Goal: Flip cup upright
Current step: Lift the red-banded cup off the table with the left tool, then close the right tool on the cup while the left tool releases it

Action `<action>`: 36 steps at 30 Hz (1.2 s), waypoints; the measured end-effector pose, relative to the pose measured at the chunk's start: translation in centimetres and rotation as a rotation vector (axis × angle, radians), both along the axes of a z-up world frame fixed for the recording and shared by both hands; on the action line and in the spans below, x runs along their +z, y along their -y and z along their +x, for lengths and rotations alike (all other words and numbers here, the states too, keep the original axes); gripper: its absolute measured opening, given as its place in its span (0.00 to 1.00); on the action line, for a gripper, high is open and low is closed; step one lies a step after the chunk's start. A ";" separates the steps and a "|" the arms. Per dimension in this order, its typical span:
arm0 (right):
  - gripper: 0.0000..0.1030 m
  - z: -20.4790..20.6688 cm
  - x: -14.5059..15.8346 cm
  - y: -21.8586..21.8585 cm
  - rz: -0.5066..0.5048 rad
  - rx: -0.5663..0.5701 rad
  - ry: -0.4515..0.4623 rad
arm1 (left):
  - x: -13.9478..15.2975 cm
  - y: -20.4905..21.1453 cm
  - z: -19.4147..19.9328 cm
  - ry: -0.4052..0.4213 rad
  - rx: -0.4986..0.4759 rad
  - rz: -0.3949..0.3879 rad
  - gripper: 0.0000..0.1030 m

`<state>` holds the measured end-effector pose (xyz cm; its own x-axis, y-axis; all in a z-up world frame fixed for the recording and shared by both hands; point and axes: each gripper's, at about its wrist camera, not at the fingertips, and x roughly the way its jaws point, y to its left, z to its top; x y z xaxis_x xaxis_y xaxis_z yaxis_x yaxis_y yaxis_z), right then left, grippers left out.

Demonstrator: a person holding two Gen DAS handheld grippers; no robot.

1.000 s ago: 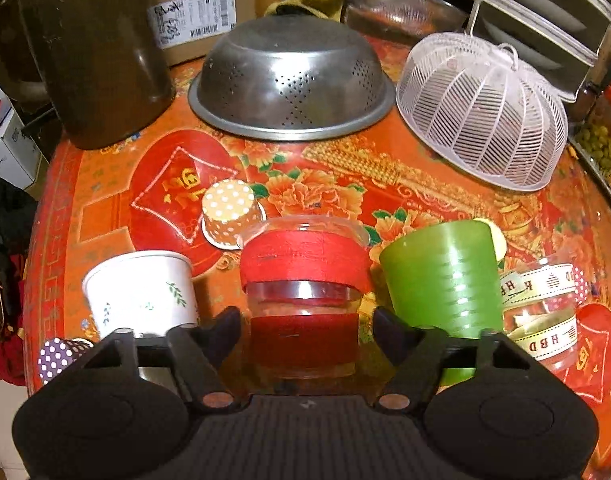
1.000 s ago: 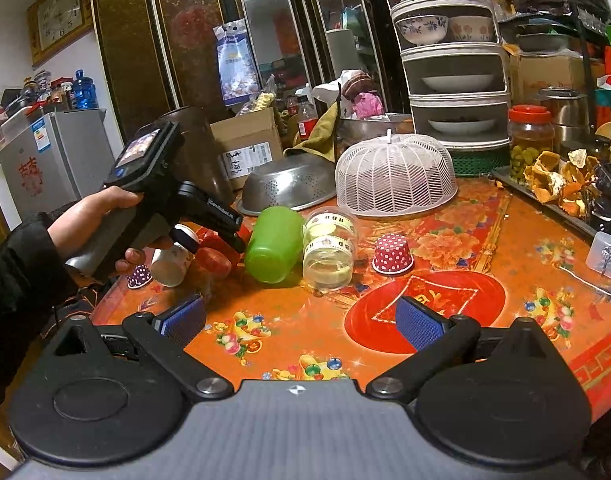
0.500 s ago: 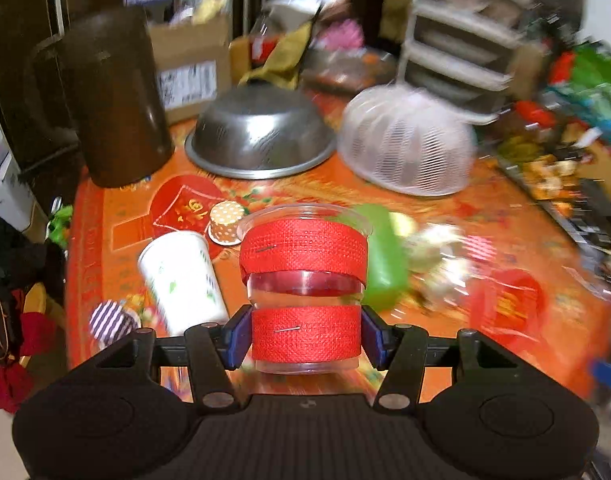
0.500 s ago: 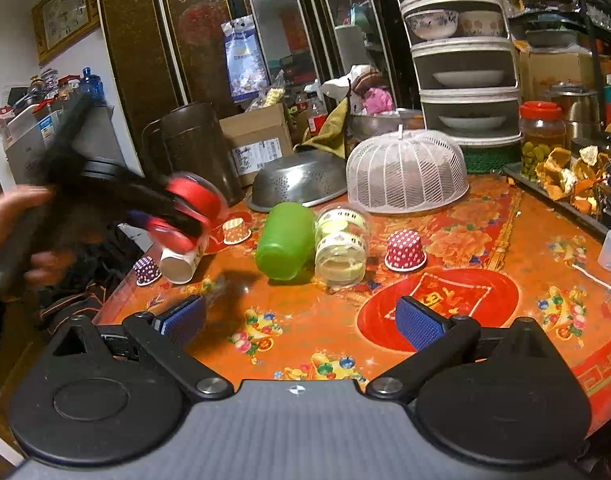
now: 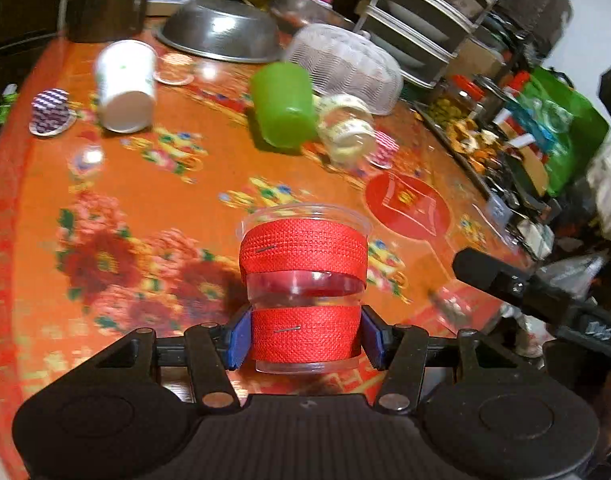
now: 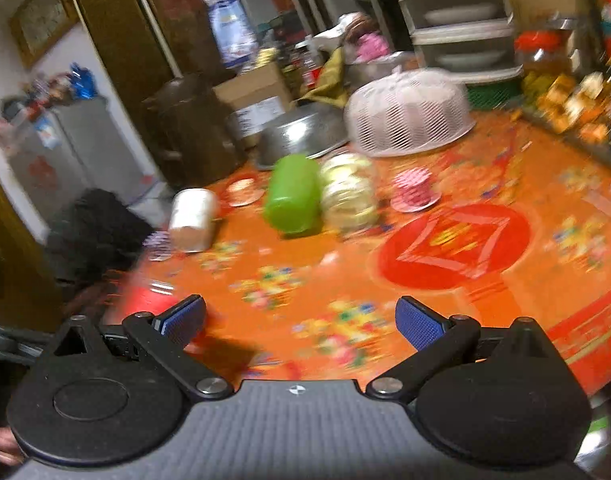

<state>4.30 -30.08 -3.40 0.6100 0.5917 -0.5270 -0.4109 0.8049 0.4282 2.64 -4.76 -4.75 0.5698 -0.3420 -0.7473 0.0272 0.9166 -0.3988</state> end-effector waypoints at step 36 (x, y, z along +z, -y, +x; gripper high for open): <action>0.69 5.3 -2.6 -9.6 -0.116 0.135 -0.495 | -2.6 0.4 -1.1 -0.017 -0.006 -0.105 0.58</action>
<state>9.62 -20.52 -5.98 0.1935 0.5688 -0.7994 -0.2849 0.8123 0.5089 1.58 -5.21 -7.33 0.5553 -0.4220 -0.7167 0.0248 0.8697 -0.4929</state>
